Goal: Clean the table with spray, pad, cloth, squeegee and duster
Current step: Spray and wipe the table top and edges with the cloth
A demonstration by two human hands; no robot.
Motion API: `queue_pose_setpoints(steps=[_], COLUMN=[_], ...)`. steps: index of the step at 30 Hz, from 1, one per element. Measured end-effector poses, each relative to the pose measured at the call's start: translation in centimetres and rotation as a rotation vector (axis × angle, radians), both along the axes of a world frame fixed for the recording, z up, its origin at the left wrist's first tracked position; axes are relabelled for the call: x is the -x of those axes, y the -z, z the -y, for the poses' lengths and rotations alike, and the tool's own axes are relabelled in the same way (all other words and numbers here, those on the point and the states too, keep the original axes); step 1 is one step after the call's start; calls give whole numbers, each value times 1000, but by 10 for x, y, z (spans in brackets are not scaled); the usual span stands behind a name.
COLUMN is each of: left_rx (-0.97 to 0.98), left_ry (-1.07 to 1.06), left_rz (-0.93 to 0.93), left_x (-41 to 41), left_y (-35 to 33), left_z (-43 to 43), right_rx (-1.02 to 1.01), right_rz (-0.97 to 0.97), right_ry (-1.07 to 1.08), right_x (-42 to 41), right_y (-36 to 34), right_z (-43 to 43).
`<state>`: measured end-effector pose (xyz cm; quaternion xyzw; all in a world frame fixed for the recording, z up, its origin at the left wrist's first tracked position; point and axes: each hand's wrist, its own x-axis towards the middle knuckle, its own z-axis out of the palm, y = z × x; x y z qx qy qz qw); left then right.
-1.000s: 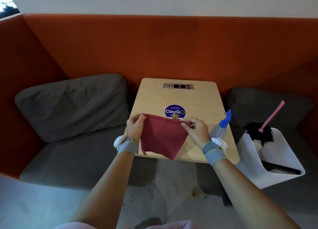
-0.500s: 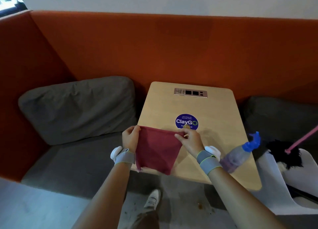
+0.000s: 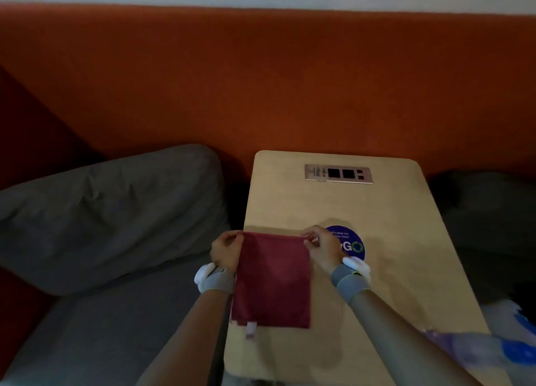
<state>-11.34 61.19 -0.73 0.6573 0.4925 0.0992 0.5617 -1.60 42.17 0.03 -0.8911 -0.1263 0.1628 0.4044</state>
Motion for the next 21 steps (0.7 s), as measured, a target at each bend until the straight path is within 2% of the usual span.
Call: queue_pose_setpoints(steps=[4, 8, 11, 13, 16, 21], left_rx=[-21, -117, -249, -412, -615, -645], left_ry=[-40, 63, 126, 177, 335, 797], left_rz=[-115, -204, -324, -341, -223, 94], left_x=[-11, -13, -14, -16, -18, -20], left_y=[16, 31, 32, 27, 18, 10], left_z=[-6, -8, -2, 11, 38, 120], right_rx=[43, 117, 239, 240, 142, -57], right_rz=[-15, 0, 17, 40, 108, 138], right_ry=[32, 17, -81, -65, 44, 213], right_x=[-3, -1, 2, 7, 17, 52], right_y=[18, 27, 28, 27, 24, 9], right_z=[-7, -3, 4, 10, 23, 70])
